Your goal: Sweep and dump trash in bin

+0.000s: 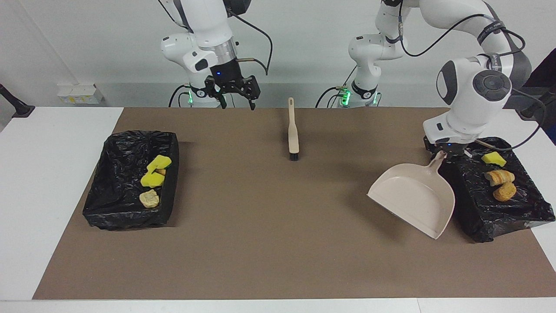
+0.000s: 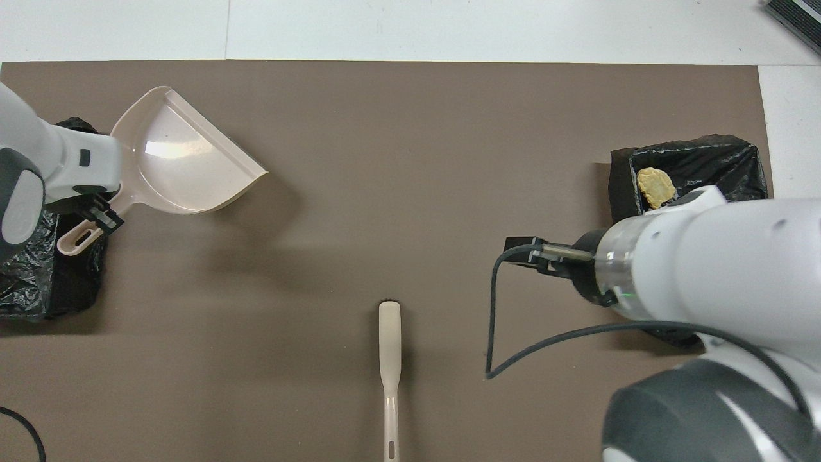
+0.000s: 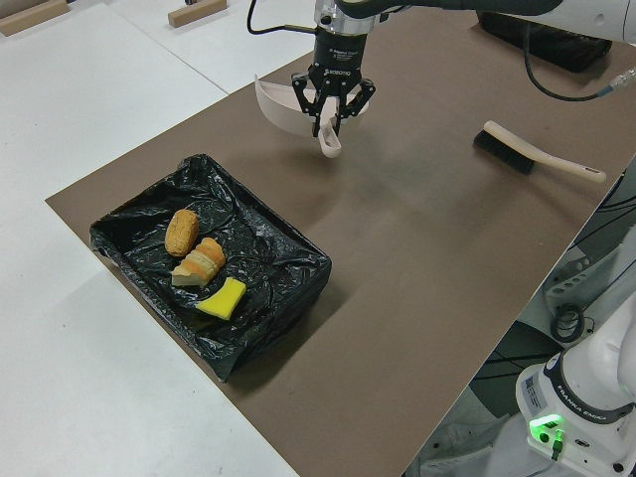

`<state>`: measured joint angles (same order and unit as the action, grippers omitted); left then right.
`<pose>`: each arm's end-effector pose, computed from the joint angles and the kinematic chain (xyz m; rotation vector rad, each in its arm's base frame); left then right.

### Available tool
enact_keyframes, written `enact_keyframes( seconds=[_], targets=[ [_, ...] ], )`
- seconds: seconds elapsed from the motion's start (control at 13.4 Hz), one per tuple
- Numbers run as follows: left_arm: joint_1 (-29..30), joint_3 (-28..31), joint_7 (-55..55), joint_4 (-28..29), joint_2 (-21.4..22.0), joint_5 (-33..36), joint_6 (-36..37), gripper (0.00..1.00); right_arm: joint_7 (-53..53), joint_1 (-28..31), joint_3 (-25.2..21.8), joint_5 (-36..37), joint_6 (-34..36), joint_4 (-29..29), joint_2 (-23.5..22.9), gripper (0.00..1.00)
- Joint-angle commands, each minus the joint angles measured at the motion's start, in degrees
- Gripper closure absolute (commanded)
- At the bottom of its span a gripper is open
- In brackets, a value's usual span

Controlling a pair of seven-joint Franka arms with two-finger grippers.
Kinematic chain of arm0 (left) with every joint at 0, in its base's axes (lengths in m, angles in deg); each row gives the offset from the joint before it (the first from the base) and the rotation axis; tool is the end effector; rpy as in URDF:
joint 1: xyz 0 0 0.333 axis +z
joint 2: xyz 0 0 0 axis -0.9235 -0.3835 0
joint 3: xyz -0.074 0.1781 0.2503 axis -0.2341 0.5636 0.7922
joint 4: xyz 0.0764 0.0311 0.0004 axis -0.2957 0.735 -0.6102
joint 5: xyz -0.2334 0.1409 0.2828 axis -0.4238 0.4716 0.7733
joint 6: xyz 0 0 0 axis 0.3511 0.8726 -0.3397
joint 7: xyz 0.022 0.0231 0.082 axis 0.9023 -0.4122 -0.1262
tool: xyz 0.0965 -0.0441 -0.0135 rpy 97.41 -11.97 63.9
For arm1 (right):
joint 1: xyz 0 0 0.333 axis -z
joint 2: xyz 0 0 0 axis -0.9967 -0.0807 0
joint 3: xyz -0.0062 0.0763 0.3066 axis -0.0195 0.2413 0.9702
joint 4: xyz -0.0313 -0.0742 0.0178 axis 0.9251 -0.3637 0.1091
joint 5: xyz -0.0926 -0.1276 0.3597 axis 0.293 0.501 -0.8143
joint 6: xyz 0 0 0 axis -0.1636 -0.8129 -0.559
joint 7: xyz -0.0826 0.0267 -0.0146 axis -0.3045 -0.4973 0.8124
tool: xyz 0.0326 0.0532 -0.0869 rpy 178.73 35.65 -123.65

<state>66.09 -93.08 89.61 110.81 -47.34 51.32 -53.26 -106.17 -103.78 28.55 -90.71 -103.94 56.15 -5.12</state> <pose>0.5979 -0.0351 0.4712 -2.8435 1.0077 0.2449 0.4896 0.1896 0.6153 -2.9651 0.3950 -0.1338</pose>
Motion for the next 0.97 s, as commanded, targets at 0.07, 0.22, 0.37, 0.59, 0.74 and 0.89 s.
enact_keyframes(
  seconds=[0.07,0.22,0.37,0.59,0.74,0.89],
  targets=[
    [-7.4,0.9,-21.7,0.0,-1.7,-7.2,-2.1,1.00,4.3,4.6,0.2,3.5,9.5,-15.2,-9.6,0.00],
    [-12.2,0.9,-33.6,-0.5,-3.4,-10.5,-7.1,1.00,7.1,6.5,0.2,5.0,11.1,-19.6,-12.3,0.00],
    [-16.4,1.0,-41.5,-1.4,-6.3,-15.2,-10.6,1.00,11.4,8.8,0.2,5.0,11.7,-21.4,-13.5,0.00],
    [-22.8,1.0,-47.7,-1.5,-8.3,-15.6,-14.1,1.00,13.1,10.4,0.3,4.9,12.4,-21.5,-12.8,0.00],
    [-26.3,1.0,-54.8,-1.5,-9.1,-15.7,-16.6,1.00,14.4,12.0,0.6,4.8,13.1,-20.9,-12.1,0.00],
    [-28.4,1.0,-59.1,-2.1,-11.5,-15.5,-21.6,1.00,17.4,12.6,0.5,5.0,14.2,-18.3,-10.4,0.00]
  ],
)
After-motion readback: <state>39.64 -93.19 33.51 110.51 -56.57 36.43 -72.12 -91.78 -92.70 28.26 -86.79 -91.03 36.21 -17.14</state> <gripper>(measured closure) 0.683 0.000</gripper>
